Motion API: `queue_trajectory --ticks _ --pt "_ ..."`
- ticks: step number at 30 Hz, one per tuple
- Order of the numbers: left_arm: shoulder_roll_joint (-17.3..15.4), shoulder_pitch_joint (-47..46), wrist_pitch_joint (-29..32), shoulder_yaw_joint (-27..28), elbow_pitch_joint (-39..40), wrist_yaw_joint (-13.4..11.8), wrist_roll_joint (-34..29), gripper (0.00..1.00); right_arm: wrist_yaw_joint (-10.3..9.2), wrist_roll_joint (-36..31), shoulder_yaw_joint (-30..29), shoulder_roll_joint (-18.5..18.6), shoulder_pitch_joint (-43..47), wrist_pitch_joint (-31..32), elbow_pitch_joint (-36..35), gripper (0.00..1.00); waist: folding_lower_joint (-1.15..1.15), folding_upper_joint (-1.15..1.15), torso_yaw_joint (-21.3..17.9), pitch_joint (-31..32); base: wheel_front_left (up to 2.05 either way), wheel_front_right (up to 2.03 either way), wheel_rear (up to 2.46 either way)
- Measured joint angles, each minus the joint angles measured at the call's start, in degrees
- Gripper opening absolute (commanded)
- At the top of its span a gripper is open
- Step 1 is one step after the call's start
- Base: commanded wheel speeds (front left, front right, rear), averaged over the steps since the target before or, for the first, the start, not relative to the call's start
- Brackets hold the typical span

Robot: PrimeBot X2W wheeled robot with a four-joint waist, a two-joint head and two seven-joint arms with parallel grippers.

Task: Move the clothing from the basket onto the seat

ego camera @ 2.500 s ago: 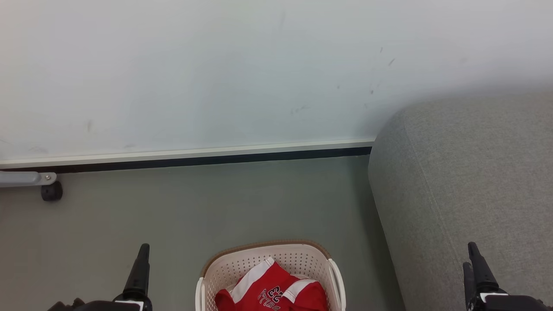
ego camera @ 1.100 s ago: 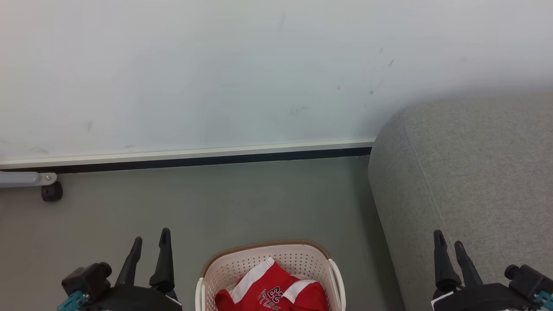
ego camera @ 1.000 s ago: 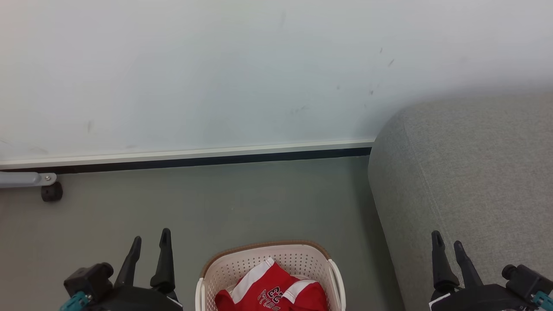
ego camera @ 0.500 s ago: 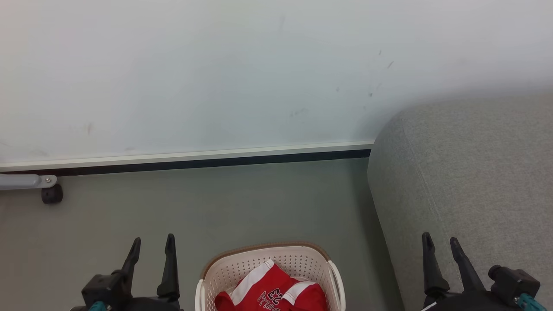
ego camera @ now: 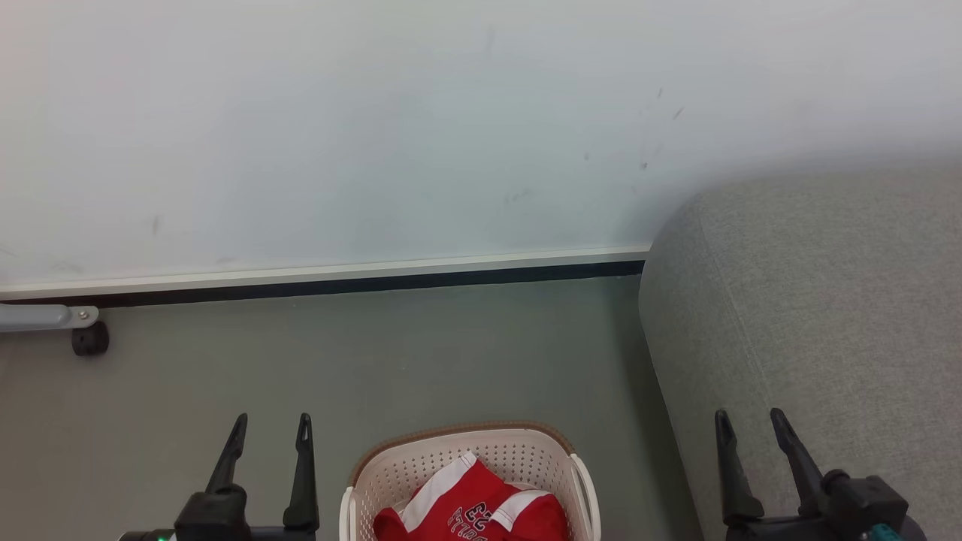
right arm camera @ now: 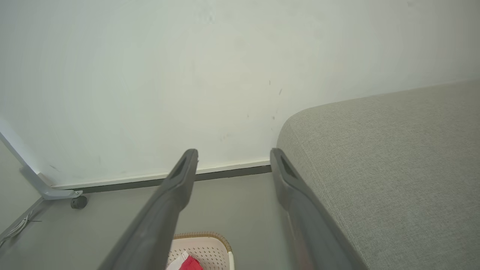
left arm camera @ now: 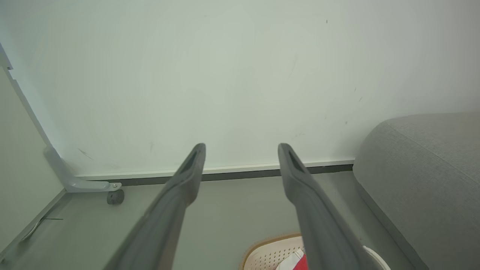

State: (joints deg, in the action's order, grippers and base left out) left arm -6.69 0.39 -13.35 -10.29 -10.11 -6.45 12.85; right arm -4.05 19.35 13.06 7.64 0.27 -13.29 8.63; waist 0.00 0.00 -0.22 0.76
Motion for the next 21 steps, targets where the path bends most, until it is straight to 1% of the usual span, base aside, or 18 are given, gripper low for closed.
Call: queue_trajectory --ticks 6,21 --pt "0.0 0.1 -1.0 -0.2 0.1 -0.6 -3.4 1.00 -0.33 -3.7 0.6 0.2 0.4 -1.0 -0.5 1.00 0.00 0.00 0.0 0.0 0.00 0.00 0.00" --pt "0.3 0.2 -1.0 0.1 -0.4 -0.1 -3.3 1.00 -0.29 -4.3 0.2 0.2 0.4 -1.0 -0.5 1.00 0.00 0.00 0.0 -0.1 0.00 0.00 0.00"
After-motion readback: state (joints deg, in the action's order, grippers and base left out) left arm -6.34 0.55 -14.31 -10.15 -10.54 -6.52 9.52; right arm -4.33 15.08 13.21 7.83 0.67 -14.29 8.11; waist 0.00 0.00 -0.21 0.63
